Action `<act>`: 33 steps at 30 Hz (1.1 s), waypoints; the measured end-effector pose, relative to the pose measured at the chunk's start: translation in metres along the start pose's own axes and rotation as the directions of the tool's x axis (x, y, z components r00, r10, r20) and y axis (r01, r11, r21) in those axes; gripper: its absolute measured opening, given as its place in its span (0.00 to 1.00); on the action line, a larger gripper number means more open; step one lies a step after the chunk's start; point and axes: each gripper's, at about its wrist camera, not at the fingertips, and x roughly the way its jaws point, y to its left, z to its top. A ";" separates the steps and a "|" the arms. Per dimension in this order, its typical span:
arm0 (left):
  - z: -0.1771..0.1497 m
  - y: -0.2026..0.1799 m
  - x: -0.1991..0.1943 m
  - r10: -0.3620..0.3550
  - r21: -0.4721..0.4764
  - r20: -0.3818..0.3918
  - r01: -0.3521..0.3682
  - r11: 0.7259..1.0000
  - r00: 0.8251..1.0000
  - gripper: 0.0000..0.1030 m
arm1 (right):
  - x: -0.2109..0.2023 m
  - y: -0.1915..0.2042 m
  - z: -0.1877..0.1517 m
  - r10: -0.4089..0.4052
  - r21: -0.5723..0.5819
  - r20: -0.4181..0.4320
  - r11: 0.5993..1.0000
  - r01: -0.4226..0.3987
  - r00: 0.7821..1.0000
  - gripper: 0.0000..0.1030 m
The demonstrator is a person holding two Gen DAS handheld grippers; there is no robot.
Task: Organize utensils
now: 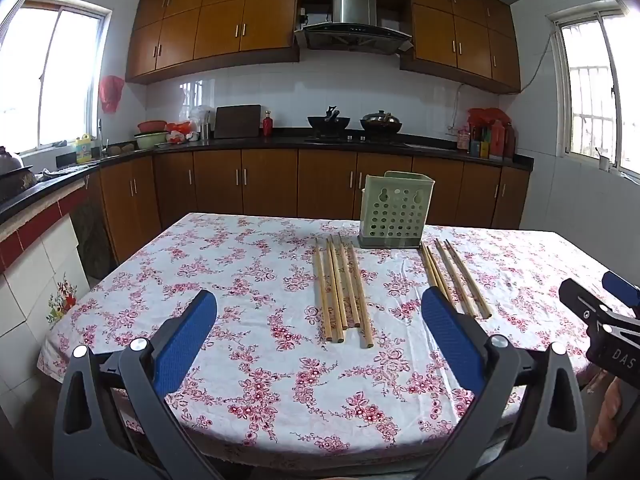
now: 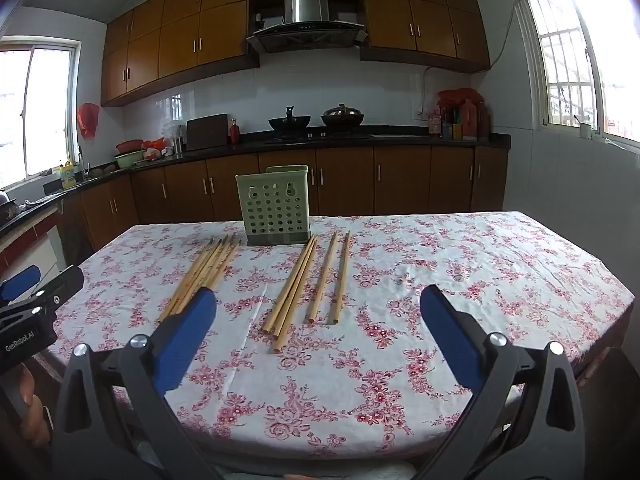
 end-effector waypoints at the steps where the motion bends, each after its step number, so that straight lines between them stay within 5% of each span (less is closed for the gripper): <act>1: 0.000 0.000 0.000 -0.001 -0.001 0.000 0.001 1.000 1.000 0.98 | 0.000 0.000 0.000 0.000 0.000 0.001 1.000 0.000 1.000 0.96; 33: 0.000 0.000 0.000 0.000 0.000 -0.005 0.000 1.000 1.000 0.98 | 0.002 0.000 -0.002 0.002 0.004 -0.002 1.000 -0.002 1.000 0.96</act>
